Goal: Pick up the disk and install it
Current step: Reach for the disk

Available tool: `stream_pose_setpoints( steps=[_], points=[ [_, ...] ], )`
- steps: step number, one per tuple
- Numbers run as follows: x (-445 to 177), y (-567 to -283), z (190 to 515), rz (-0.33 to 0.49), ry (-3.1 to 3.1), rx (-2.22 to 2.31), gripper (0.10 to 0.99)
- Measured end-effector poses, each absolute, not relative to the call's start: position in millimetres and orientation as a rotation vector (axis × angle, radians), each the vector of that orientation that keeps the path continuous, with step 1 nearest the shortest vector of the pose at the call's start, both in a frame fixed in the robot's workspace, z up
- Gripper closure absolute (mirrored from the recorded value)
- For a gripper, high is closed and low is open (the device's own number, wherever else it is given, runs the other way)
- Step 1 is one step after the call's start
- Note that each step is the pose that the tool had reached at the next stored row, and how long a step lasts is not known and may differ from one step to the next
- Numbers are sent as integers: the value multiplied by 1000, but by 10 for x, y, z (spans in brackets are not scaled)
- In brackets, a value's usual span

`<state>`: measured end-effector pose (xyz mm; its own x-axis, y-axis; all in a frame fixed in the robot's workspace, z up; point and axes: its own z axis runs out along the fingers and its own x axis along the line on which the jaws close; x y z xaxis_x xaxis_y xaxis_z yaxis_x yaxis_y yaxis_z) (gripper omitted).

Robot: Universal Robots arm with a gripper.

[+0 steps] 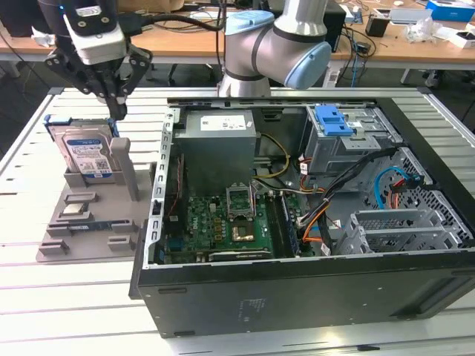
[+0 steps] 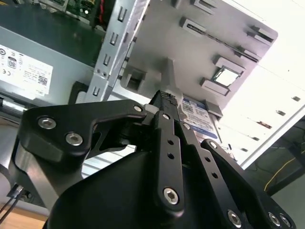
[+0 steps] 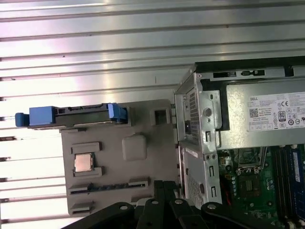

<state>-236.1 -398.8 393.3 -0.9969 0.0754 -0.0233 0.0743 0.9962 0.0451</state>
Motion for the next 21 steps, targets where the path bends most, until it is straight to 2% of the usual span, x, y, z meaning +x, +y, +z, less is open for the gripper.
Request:
stream_pose_setpoints(
  steps=[21],
  points=[
    [-3217, -3989, 3933, 69, 3114, 116, 984]
  ],
)
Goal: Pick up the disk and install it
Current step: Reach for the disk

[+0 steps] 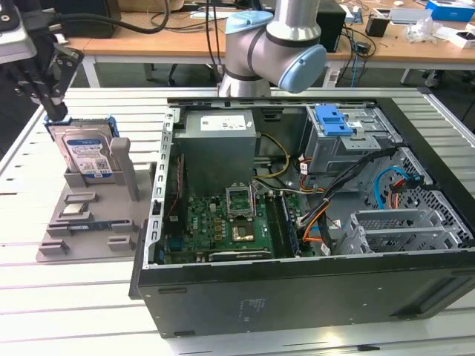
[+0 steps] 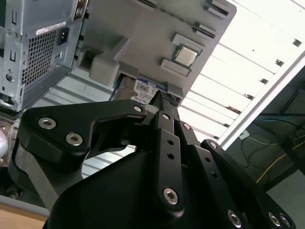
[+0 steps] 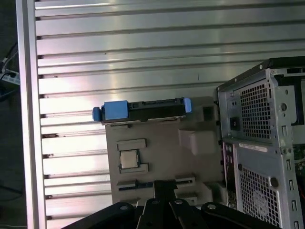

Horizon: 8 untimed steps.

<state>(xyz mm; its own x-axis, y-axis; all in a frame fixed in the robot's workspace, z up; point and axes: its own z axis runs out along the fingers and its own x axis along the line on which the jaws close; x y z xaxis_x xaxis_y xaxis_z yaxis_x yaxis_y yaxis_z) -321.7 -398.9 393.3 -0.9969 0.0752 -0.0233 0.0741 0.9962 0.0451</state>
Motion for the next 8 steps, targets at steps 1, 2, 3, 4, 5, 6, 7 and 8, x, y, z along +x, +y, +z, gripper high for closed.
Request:
stream_pose_setpoints(
  steps=[1, 2, 3, 4, 5, 6, 7, 8],
  points=[
    [-3269, -3989, 3933, 69, 3114, 117, 984],
    [-3336, -3988, 3933, 69, 3114, 117, 984],
    [-3392, -3989, 3933, 69, 3114, 117, 984],
    [-3419, -3989, 3933, 69, 3114, 117, 984],
    [-3453, -3989, 3933, 69, 3114, 117, 984],
    [-3497, -3989, 3933, 69, 3114, 116, 984],
    [-3529, -3988, 3933, 69, 3114, 117, 984],
    [-3577, -3988, 3933, 69, 3114, 117, 984]
  ],
)
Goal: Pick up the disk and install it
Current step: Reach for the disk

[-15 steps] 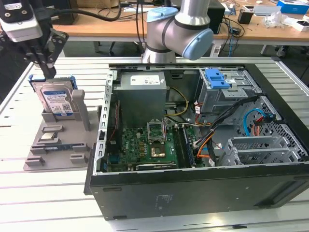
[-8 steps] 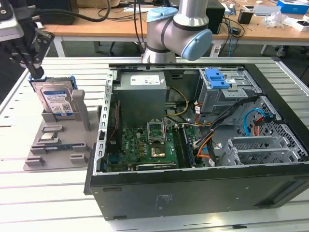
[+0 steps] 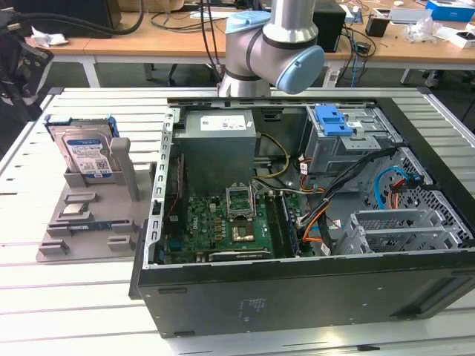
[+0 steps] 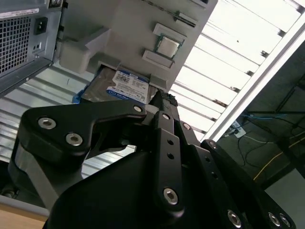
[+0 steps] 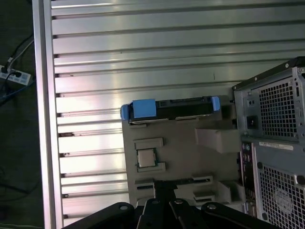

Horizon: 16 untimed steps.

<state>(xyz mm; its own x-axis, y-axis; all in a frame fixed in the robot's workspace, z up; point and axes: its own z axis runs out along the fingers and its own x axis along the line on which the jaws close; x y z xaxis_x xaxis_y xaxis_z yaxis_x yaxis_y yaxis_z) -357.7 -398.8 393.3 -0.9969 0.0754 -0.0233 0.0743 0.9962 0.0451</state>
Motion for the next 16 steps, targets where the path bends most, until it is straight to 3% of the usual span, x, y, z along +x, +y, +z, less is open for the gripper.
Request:
stream_pose_setpoints(
  steps=[8, 16],
  points=[
    [-3748, -3960, 3932, 67, 3114, 117, 984],
    [-3678, -3749, 3926, 21, 3114, 116, 984]
  ],
)
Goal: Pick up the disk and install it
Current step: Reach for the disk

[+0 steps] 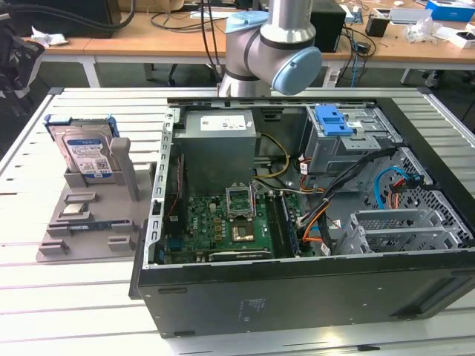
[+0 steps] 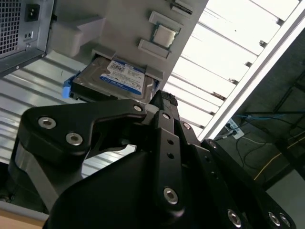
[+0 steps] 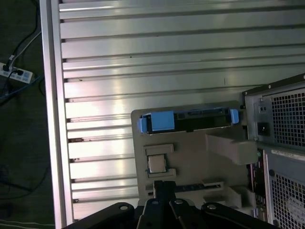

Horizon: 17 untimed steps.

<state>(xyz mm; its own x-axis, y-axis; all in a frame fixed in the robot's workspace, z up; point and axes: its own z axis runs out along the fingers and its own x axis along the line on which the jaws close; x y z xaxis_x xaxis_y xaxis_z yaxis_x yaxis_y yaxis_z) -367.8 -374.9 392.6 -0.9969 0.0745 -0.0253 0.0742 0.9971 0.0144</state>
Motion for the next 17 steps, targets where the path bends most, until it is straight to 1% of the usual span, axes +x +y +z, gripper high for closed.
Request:
stream_pose_setpoints(
  steps=[6, 17],
  points=[
    [-3548, -3675, 3903, 12, 3116, 116, 984],
    [-3538, -3666, 3901, 12, 3116, 116, 984]
  ],
)
